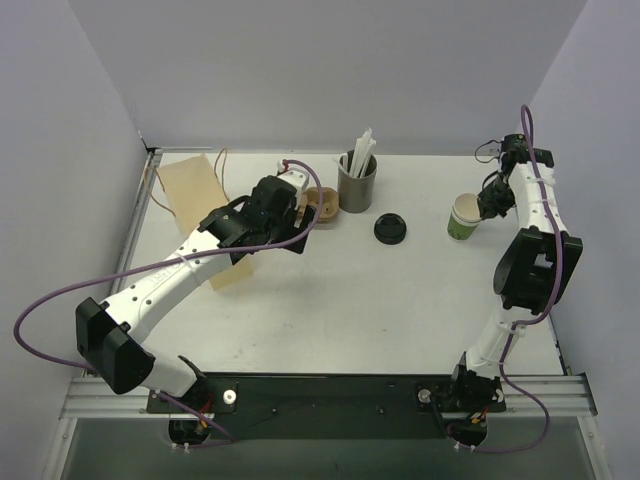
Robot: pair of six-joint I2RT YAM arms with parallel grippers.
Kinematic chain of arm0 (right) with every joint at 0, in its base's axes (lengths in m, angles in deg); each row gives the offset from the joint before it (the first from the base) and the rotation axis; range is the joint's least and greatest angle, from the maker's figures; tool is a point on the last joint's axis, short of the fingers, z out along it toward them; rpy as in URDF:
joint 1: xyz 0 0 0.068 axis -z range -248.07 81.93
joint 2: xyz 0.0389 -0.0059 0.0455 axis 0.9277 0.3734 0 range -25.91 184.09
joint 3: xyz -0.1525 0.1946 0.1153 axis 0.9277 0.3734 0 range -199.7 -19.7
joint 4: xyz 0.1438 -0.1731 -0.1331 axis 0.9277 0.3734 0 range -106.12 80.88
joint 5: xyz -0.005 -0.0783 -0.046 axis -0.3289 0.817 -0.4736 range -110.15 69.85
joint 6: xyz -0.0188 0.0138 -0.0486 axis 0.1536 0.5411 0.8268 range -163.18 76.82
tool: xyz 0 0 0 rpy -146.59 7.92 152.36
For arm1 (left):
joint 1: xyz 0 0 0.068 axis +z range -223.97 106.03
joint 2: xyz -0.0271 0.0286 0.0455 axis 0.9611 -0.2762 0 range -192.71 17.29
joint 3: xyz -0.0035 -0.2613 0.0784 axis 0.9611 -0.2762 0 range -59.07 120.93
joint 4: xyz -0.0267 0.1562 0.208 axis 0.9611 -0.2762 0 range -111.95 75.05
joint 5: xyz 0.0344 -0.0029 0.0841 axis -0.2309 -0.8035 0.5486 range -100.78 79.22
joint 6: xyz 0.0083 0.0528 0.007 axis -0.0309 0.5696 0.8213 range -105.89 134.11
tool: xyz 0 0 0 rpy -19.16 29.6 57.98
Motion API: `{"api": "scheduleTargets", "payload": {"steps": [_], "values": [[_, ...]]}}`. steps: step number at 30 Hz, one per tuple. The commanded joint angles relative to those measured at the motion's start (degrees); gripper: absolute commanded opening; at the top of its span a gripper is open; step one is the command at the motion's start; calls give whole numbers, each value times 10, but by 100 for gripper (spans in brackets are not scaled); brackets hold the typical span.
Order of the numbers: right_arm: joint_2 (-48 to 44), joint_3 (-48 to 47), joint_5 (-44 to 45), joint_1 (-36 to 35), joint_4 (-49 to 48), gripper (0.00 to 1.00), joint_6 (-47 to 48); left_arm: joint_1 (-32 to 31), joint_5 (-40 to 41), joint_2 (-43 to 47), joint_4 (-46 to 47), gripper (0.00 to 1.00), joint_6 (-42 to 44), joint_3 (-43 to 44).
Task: Pack the takeout coffee
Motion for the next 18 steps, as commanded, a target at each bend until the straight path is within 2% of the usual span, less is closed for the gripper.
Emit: {"api": "scheduleTargets", "payload": {"steps": [1, 18], "values": [[-14, -25, -4, 8, 26, 0, 4, 9, 4, 2, 1, 93, 4, 26], [-53, -35, -21, 14, 26, 0, -2, 14, 7, 6, 2, 93, -1, 25]]}}
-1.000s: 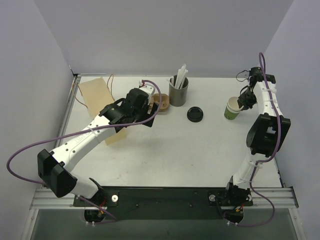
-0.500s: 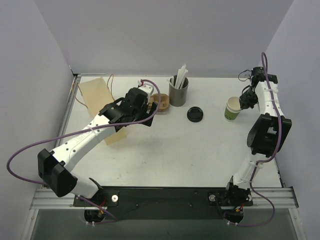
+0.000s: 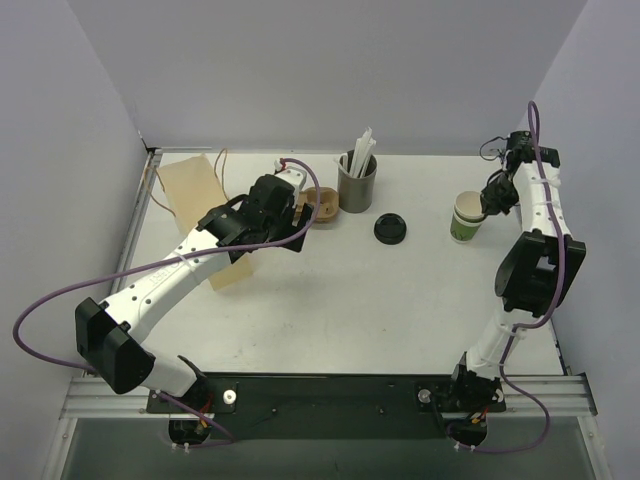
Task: Pack the takeout coffee
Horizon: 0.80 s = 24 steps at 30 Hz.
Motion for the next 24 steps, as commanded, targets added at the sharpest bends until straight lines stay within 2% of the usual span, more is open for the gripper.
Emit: {"api": "scheduleTargets", "payload": {"steps": [1, 24], "values": [[-45, -26, -4, 7, 24, 0, -2, 5, 6, 6, 3, 93, 0, 24], [-107, -26, -20, 11, 11, 0, -20, 10, 2, 9, 6, 93, -9, 26]]}}
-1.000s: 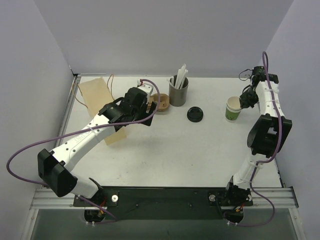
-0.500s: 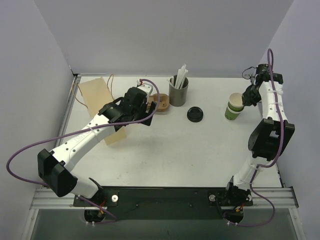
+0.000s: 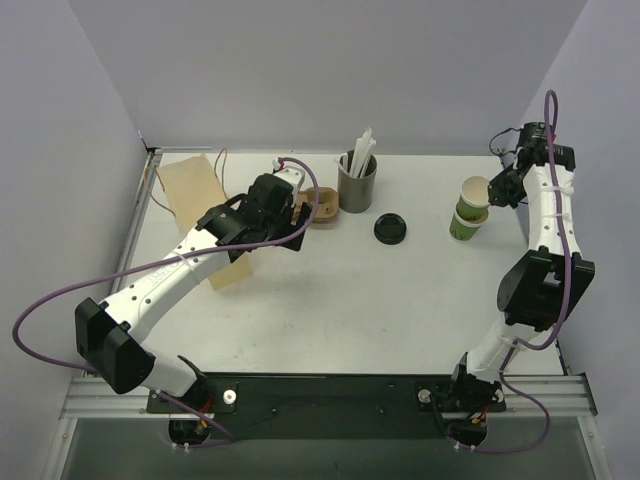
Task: Pack the takeout coffee
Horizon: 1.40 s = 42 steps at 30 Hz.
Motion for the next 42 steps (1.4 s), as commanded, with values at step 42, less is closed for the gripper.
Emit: {"api": "scheduleTargets", "payload": {"steps": [42], "values": [[-201, 327, 46, -464, -132, 0, -121, 14, 6, 87, -19, 91, -67, -22]]}}
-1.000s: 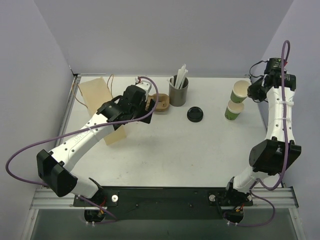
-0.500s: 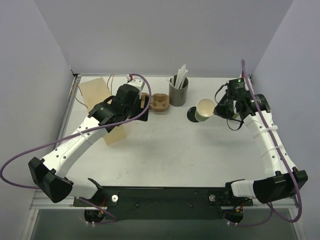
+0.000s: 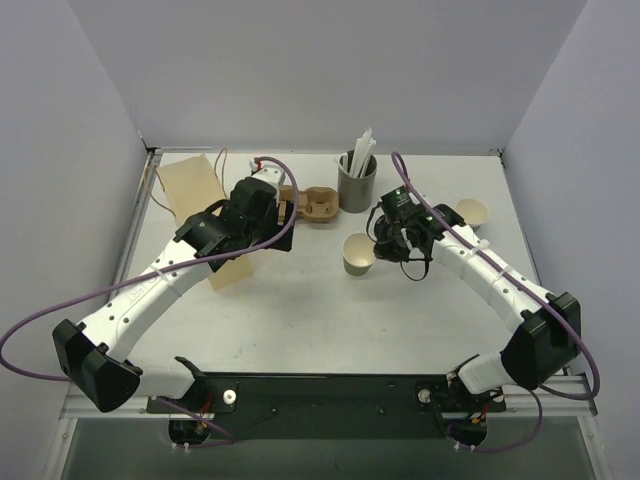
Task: Pack the takeout coffee
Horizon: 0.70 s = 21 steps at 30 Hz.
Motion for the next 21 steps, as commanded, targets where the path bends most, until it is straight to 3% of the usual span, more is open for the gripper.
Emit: {"api": "scheduleTargets", "payload": {"steps": [1, 21], "values": [[40, 3, 20, -14, -26, 0, -7, 4, 0, 22, 3, 91, -5, -3], [100, -12, 20, -45, -33, 0, 5, 14, -1, 14, 15, 92, -2, -3]]}}
